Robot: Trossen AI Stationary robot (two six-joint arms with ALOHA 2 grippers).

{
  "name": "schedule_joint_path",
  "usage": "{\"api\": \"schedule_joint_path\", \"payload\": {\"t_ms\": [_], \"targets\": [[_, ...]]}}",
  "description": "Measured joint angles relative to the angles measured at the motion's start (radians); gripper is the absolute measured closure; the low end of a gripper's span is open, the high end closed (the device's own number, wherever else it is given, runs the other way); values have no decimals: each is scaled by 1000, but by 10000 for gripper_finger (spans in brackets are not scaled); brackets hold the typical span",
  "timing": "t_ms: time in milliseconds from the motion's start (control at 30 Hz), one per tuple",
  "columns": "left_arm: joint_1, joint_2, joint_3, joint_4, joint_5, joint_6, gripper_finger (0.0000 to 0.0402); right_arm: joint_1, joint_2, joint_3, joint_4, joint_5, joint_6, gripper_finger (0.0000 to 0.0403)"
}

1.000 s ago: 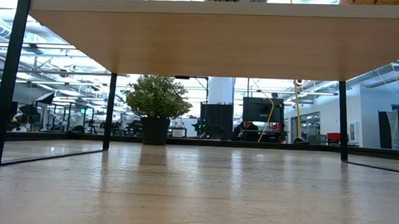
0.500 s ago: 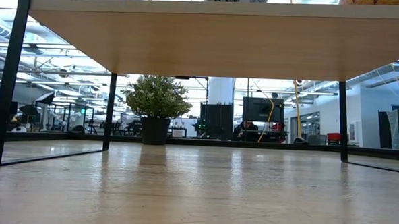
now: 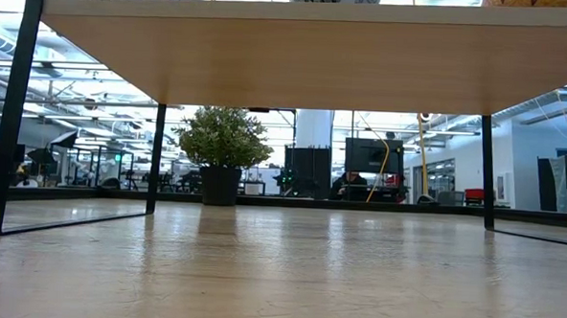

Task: Pick & Place candle stick holders
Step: Put the candle holder on the shelf aligned with the other candle holder

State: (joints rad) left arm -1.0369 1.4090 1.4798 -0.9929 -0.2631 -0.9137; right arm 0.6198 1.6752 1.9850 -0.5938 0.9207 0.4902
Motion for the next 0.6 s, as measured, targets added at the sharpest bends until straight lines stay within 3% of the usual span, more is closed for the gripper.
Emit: {"api": "schedule_joint_path", "payload": {"t_ms": [267,467,600], "targets": [[-116,0,-268,338,-12,-197,397,-2,0,0,0,-6,21,403],[-158,1,-443,614,-213,-213,397,-2,0,0,2,-8,22,403],[-159,1,-494,653,-261,-169,397,-1,0,0,28,-7,22,403]]}}
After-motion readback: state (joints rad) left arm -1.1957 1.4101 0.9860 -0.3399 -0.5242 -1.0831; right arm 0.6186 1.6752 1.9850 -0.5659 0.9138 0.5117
